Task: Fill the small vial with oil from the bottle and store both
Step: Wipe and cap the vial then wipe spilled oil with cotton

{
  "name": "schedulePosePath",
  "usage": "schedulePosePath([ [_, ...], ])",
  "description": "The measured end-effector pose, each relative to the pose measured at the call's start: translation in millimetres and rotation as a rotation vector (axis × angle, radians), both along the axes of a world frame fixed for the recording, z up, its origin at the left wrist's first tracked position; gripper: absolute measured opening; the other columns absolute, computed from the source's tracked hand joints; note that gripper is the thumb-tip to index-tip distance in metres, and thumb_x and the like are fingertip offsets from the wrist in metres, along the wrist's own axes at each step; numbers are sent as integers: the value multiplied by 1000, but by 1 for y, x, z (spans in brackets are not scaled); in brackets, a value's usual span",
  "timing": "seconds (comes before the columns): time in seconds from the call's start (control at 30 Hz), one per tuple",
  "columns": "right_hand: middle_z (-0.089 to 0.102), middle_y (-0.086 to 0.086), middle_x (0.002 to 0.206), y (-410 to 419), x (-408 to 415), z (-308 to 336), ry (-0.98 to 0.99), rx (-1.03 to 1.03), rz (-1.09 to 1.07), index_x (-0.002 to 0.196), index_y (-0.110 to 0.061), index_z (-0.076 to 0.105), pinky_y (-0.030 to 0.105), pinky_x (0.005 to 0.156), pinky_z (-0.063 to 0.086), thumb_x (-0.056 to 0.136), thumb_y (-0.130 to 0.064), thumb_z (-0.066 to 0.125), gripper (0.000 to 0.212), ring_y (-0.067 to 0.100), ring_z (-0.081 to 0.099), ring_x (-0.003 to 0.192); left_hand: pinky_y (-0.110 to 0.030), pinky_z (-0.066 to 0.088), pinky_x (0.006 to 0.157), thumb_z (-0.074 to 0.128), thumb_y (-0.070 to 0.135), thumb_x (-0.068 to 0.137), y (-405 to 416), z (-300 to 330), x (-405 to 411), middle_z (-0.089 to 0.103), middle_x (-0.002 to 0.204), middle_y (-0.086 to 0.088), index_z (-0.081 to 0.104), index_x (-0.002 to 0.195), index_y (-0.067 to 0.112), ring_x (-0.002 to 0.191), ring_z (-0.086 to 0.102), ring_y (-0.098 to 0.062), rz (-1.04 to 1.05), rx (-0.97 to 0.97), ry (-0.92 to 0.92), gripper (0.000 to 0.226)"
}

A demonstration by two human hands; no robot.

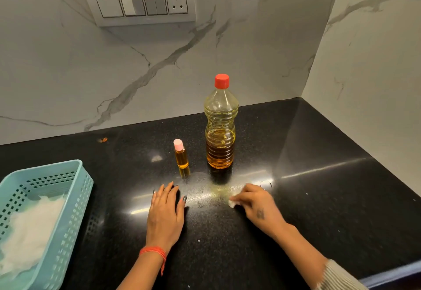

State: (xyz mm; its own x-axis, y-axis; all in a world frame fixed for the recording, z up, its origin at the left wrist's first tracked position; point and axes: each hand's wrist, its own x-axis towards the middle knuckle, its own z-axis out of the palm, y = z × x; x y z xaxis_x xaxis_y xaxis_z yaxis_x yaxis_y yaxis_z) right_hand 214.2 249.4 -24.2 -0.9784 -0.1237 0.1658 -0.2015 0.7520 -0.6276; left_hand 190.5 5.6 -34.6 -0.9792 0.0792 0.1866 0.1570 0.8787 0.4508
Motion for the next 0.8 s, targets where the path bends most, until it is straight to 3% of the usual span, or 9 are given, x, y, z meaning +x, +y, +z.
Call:
schedulePosePath([
  [0.2,63,8,77,34,-34,-1,21,12,-267,90,-11,76,28,66,45,79,-9,69,13,26,62,76,-32,9,116,44,28,95,1,-1,-1,40,145,-6,45,133,12,140,26,-21,-12,6,10,41],
  [0.27,63,10,82,16,-41,0,17,25,-230,94,-12,74,30,70,46,82,-11,67,15,24,60,80,-31,9,115,44,28,95,2,0,-1,40,145,-6,46,133,11,140,26,-21,-14,4,9,42],
  [0.4,56,-4,79,1,-4,-3,29,34,-52,94,-16,74,25,69,43,80,-8,66,17,12,50,78,-32,10,115,44,29,95,1,0,-1,41,145,-6,45,133,11,140,26,-21,-2,14,12,42],
  [0.53,58,-4,71,37,14,-9,65,65,-198,84,-18,76,16,64,39,72,-1,73,21,16,57,69,-32,10,116,43,30,95,1,0,-1,40,145,-6,44,134,12,140,25,-20,5,13,9,43],
  [0.67,61,7,73,41,-29,-5,61,122,-367,88,-8,75,30,65,44,75,2,68,18,30,60,74,-30,8,115,43,30,95,2,1,-1,39,146,-5,44,134,13,140,24,-20,-11,8,10,43],
  [0.8,64,11,83,9,-34,0,5,154,-192,94,-9,74,34,71,48,76,-2,66,21,29,59,83,-31,8,115,42,30,95,1,0,-1,39,146,-4,44,134,13,140,24,-19,-8,0,5,43],
])
